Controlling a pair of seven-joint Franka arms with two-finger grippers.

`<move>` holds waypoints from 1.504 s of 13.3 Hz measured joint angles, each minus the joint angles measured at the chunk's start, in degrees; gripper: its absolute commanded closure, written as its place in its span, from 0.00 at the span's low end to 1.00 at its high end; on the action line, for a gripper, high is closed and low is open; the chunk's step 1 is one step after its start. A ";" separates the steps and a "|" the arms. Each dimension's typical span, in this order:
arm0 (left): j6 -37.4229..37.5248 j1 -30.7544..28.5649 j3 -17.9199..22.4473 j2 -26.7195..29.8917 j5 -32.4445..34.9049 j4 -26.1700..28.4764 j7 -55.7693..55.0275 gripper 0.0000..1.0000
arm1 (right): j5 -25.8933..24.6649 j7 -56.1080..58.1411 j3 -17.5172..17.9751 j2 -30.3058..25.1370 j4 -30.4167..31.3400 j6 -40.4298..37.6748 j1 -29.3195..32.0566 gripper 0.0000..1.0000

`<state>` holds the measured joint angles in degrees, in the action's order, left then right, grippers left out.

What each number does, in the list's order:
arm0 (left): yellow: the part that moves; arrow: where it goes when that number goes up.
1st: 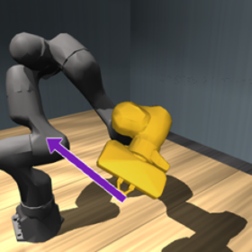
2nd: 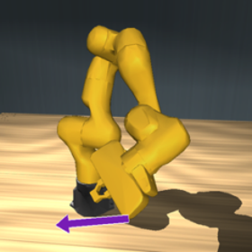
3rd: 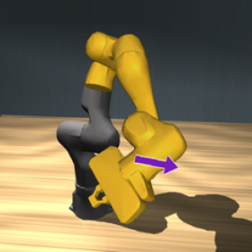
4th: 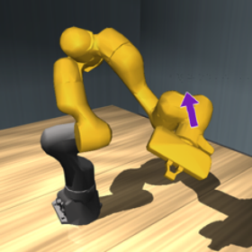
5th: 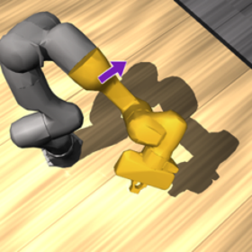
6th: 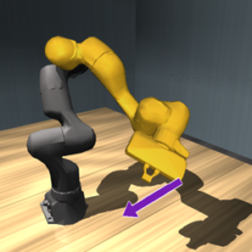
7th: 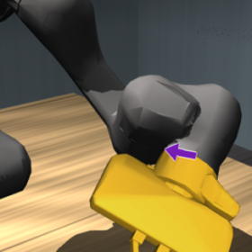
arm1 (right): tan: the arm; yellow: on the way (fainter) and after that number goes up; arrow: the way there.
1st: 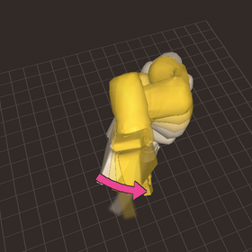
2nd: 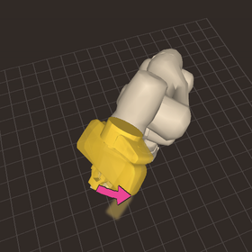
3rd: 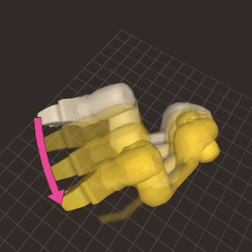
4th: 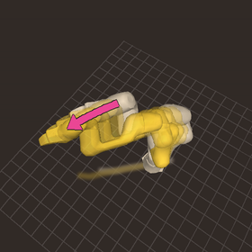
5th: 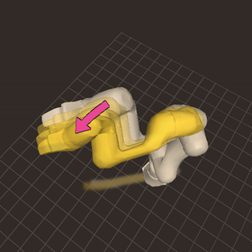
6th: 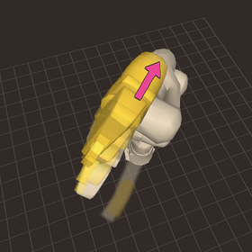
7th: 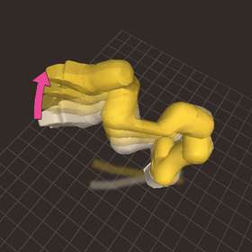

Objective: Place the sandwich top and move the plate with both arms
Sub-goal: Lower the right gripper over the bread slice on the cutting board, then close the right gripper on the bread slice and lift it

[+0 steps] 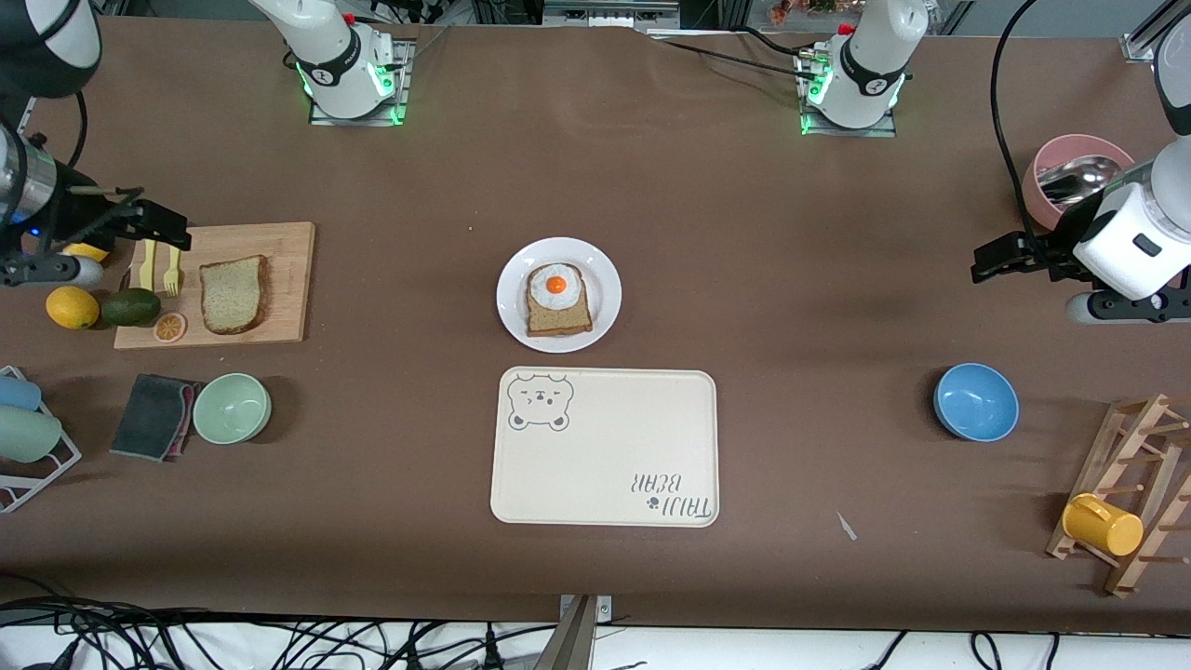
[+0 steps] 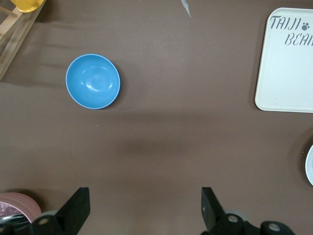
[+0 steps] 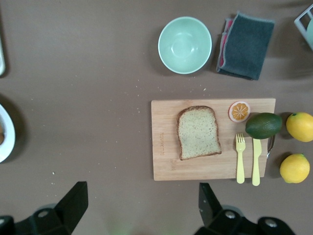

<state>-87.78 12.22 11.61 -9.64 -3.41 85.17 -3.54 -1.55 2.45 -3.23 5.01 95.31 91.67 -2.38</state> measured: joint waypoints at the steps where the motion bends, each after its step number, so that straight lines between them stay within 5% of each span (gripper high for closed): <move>1: 0.01 0.01 0.00 0.00 0.00 0.00 0.00 0.00 | -0.15 0.02 0.00 0.76 0.01 0.02 0.00 0.00; 6: 0.02 0.02 0.00 -0.03 0.00 0.00 0.00 0.00 | -6.40 0.04 0.51 2.29 6.99 6.88 -0.20 0.00; 12: 0.29 0.03 0.00 -0.12 0.00 0.00 0.00 0.00 | -13.48 -0.03 0.58 2.40 25.94 32.52 -0.21 0.01; 17: 0.32 0.04 0.00 -0.27 0.00 0.00 0.00 0.00 | -22.90 -7.13 0.11 6.56 34.62 43.45 -0.08 0.35; 20: 0.32 0.04 0.00 -0.32 0.00 0.00 0.00 0.00 | -27.63 -11.81 -0.49 10.25 34.77 43.78 -0.05 0.42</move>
<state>-87.46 12.27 11.61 -9.96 -3.41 85.17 -3.54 -29.18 -9.37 -3.73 15.26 130.08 135.45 -2.44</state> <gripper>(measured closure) 0.000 0.339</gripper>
